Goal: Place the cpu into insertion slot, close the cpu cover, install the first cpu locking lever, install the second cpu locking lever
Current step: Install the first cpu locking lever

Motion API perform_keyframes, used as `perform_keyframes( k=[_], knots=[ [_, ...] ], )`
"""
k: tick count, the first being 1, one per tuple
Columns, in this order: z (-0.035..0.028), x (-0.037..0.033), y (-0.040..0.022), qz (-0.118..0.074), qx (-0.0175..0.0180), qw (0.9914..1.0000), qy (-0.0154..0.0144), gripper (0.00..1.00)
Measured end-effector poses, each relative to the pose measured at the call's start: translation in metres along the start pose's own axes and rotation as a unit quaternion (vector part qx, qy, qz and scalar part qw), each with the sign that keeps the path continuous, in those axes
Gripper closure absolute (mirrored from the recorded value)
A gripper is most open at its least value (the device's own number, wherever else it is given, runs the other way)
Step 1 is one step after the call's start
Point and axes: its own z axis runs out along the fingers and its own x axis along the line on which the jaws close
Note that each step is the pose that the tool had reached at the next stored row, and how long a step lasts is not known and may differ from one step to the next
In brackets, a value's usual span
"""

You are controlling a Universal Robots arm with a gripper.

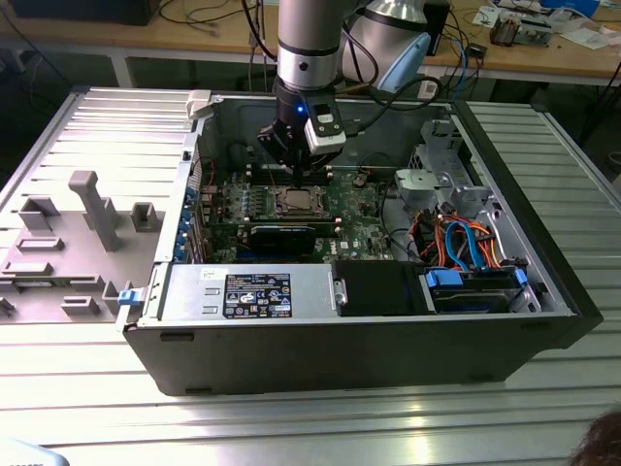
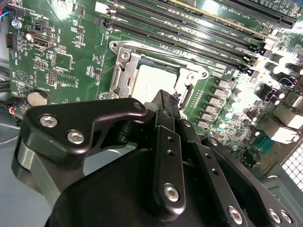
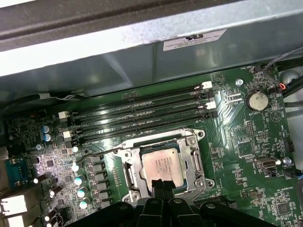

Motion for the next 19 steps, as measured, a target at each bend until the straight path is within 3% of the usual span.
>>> perform_keyframes(
  k=[19],
  knots=[
    [0.0,0.0,0.0,-0.028,0.0002,0.99962,-0.0008,0.89]
  ],
)
